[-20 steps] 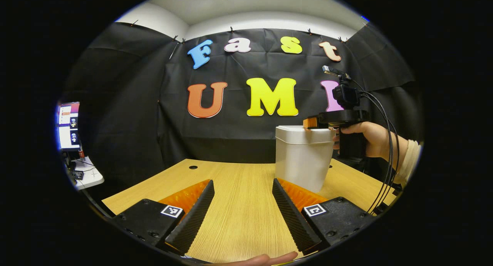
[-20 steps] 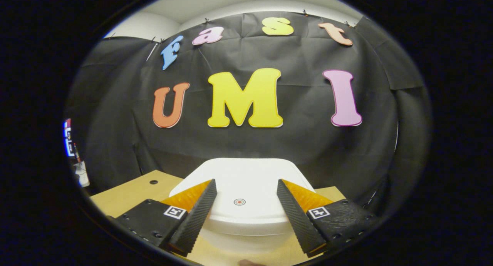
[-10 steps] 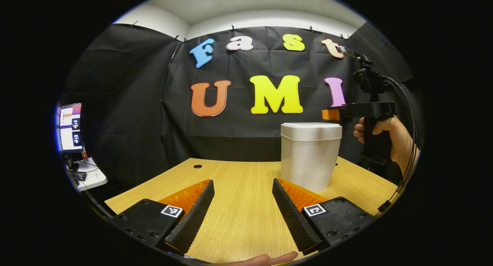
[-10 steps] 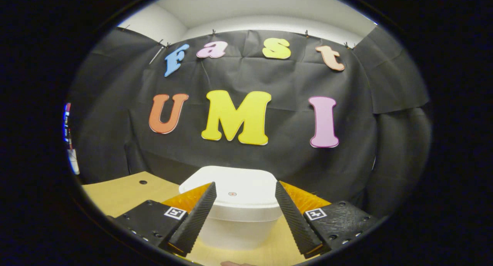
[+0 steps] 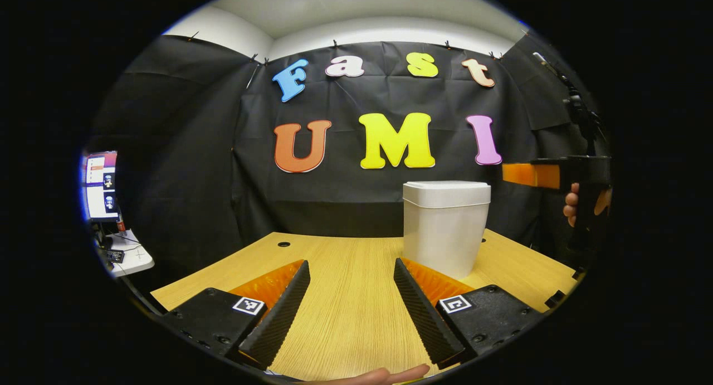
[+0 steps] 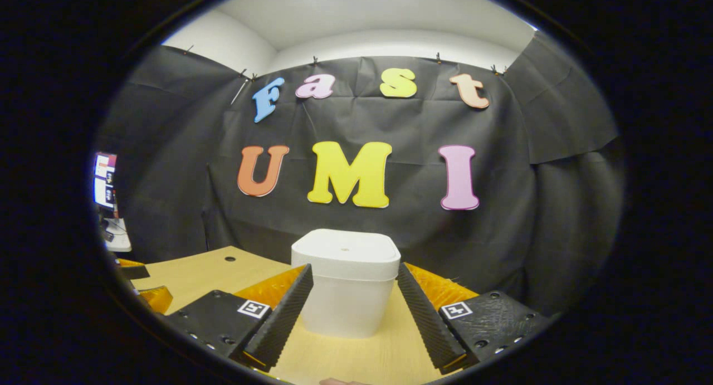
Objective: Press the lid of the desktop garbage bin to open it, pick up the crumpled paper on the desktop and throw it into the bin, then pick up the pop can on the desktop and drop it into the bin, and finally close the garbage bin lid.
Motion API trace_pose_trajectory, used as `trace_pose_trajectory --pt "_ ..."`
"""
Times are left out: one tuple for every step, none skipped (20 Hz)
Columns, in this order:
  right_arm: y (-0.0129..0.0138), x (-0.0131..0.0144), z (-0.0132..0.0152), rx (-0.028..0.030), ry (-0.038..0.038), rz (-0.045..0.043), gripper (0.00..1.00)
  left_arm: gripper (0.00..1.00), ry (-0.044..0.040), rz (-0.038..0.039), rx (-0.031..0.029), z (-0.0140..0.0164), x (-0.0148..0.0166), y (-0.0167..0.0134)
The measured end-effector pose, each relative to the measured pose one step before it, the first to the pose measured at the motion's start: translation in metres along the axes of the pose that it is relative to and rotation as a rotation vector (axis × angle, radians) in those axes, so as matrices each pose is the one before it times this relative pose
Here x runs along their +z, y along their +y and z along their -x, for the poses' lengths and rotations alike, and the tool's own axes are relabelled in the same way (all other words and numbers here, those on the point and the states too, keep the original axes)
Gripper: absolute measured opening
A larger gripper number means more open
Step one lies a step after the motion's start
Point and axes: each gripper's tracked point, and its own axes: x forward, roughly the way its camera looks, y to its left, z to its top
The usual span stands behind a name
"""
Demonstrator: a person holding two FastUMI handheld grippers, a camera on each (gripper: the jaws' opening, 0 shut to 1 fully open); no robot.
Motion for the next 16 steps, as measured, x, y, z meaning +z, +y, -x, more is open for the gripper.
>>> trace_pose_trajectory --pt "0.00088 -0.00913 0.00924 0.01037 0.01231 -0.00028 0.98 0.98 -0.00090 -0.00085 -0.00119 0.00039 -0.00046 -0.00027" --pt "0.00028 -0.00851 0.00942 0.00733 0.01119 -0.00345 0.98 0.98 0.00139 -0.00010 -0.00026 0.00063 -0.00044 -0.00061" --pt "-0.00177 -0.00731 0.00938 0.00041 0.00765 -0.00507 0.95 0.98 0.00019 -0.00092 -0.00149 -0.00006 0.00011 -0.00101" --pt "-0.00245 -0.00656 0.00940 -0.00699 0.01064 0.00255 0.95 0.98 0.00226 -0.00252 0.00186 -0.00032 -0.00113 -0.00049" --pt "-0.00451 -0.00677 0.00988 -0.01192 0.00880 0.01313 0.98 0.98 0.00248 -0.00041 0.00320 0.00064 -0.00090 0.00108" --pt "-0.00184 0.00031 0.01035 -0.00338 -0.00904 0.01410 0.96 0.98 0.00091 0.00014 -0.00204 0.00025 -0.00073 -0.00070" --pt "-0.00004 0.00215 0.01189 0.00356 -0.01636 0.01090 0.96 0.98 -0.00012 0.00127 -0.00055 0.00072 -0.00050 -0.00047" --pt "-0.00032 0.00137 0.01017 0.00284 -0.01724 0.00400 0.94 0.98 0.00079 0.00064 0.00195 0.00007 0.00097 -0.00027" --pt "-0.00053 -0.00209 0.00714 0.00226 -0.01021 -0.00438 0.98 0.98 -0.00127 0.00011 0.00166 0.00084 0.00023 0.00026" --pt "0.00128 -0.00363 0.00700 0.00359 0.00072 0.00166 0.95 0.98 -0.00031 -0.00144 0.00187 0.00033 0.00121 -0.00066" --pt "0.00361 -0.00506 0.00619 0.00790 0.00171 0.01231 0.98 0.98 -0.00243 -0.00054 0.00057 0.00097 0.00029 0.00054" --pt "0.00365 -0.00317 0.00453 0.00635 -0.00124 0.02310 0.98 0.98 -0.00198 0.00035 -0.00127 0.00112 0.00117 -0.00122" --pt "0.00109 -0.00405 0.00191 -0.00334 -0.00216 0.02499 0.98 0.98 -0.00244 0.00257 0.00010 0.00173 0.00023 0.00065" --pt "-0.00204 -0.00320 0.00158 -0.01622 -0.00752 0.02024 0.97 0.98 0.00027 0.00119 0.00400 0.00053 0.00009 0.00126" --pt "-0.00303 -0.00351 0.00199 -0.01740 -0.00935 0.01937 0.98 0.98 -0.00179 -0.00260 0.00749 0.00099 0.00056 0.00247" --pt "-0.00070 -0.00359 0.00172 -0.01180 -0.00445 0.01041 0.96 0.98 -0.00048 -0.00810 0.00684 0.00097 -0.00028 0.00188"
